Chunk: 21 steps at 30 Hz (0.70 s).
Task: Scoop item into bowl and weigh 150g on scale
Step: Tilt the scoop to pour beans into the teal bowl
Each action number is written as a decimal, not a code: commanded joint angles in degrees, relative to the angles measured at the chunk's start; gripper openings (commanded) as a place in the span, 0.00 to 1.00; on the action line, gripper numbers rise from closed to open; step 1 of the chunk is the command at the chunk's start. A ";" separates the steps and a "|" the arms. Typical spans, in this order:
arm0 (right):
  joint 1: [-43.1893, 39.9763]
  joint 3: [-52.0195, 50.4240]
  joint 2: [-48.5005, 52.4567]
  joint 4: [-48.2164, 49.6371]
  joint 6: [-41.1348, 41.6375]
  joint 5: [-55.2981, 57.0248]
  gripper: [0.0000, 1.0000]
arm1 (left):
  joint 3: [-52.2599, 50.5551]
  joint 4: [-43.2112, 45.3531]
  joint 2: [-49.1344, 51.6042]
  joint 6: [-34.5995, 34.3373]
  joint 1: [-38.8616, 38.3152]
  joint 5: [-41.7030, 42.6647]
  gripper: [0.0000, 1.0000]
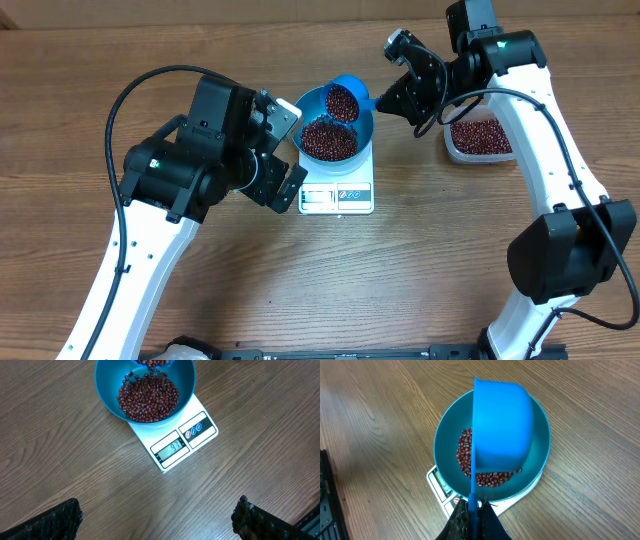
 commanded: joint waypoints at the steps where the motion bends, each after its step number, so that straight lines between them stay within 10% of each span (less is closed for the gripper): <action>1: 0.59 1.77 -2.19 0.35 1.42 0.35 0.04 | 0.33 -0.17 0.26 0.87 0.11 0.46 0.99; 21: 2.43 1.77 -2.19 0.39 1.79 3.15 0.04 | 0.33 -0.15 0.26 0.90 0.11 0.48 0.99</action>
